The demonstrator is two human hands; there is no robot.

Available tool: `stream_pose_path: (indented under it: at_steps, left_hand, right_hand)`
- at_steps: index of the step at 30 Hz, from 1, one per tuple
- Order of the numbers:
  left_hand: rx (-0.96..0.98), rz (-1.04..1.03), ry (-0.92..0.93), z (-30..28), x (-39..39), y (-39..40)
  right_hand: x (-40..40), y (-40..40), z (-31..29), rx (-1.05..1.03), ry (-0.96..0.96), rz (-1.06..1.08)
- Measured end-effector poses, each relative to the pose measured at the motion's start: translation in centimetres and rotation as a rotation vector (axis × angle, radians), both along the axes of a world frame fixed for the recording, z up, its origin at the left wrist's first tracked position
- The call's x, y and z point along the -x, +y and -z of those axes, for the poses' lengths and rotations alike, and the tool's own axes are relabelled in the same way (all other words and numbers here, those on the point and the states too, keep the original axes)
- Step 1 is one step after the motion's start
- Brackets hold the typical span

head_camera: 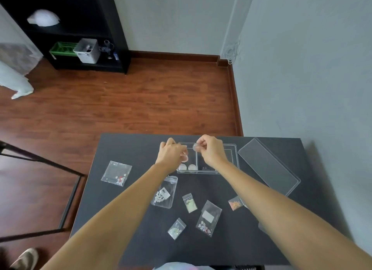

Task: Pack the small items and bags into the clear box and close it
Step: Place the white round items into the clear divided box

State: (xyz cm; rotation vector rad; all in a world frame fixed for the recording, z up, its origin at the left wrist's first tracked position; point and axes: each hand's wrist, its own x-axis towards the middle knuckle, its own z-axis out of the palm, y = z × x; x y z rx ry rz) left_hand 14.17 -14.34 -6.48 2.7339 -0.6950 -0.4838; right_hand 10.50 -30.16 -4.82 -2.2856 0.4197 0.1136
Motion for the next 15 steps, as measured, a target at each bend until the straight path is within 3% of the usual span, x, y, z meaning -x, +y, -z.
stream_pose_path:
  at_steps: [11, 15]
  left_hand:
    - [-0.366, 0.115, -0.146, 0.3, 0.2, -1.0]
    - [-0.380, 0.119, -0.175, 0.5, 0.2, -1.2]
  right_hand:
    - [-0.9, 0.0, 0.7, 0.075, -0.033, -0.152]
    - [-1.1, 0.1, 1.1, 0.120, -0.021, -0.191]
